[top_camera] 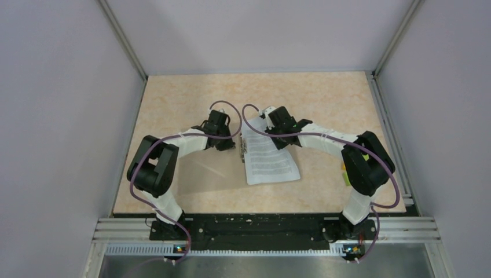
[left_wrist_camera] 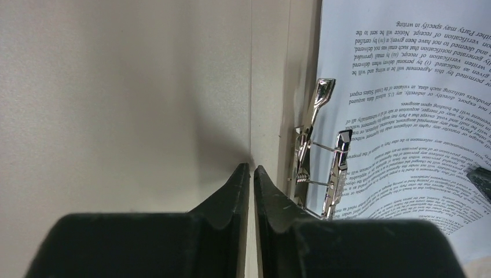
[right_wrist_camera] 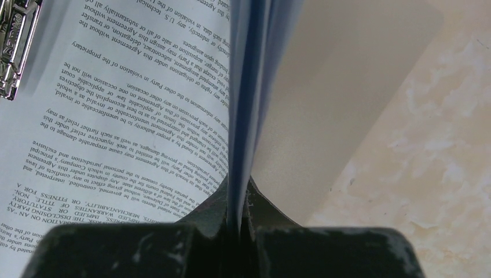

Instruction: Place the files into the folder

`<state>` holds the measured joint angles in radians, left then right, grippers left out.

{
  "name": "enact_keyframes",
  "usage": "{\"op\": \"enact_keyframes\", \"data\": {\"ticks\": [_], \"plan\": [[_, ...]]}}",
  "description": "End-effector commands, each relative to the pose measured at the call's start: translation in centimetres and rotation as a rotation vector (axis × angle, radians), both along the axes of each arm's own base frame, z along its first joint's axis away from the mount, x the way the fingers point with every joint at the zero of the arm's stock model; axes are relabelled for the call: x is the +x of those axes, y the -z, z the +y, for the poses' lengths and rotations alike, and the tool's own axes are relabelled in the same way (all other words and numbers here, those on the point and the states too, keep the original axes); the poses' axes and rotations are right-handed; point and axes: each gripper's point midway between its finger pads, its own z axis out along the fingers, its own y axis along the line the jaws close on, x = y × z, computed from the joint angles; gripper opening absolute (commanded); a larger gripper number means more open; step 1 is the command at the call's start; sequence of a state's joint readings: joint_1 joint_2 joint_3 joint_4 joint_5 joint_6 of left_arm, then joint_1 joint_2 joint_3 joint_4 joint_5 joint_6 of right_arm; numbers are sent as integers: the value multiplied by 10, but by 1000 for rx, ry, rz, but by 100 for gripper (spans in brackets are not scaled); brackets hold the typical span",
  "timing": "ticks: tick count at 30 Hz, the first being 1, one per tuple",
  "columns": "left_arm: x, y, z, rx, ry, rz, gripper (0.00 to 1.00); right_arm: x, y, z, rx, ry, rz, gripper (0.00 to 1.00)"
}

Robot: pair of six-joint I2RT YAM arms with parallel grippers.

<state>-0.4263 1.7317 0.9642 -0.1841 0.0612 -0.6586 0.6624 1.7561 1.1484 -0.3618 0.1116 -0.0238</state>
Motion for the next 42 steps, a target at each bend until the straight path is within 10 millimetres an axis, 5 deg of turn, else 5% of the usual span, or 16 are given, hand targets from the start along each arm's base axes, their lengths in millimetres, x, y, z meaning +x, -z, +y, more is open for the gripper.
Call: {"op": "enact_keyframes", "data": {"ticks": [1, 9, 26, 42], "plan": [[-7, -5, -12, -46, 3, -4, 12, 15, -19, 6, 20, 4, -53, 0], [-7, -6, -16, -52, -2, -11, 10, 10, -27, 4, 51, 20, -48, 0], [-6, -9, -18, -62, -1, -14, 8, 16, -33, -11, 40, 107, -53, 48], [-2, -6, -26, -74, 25, 1, 8, 46, -17, -20, 145, 205, 40, 72]]}}
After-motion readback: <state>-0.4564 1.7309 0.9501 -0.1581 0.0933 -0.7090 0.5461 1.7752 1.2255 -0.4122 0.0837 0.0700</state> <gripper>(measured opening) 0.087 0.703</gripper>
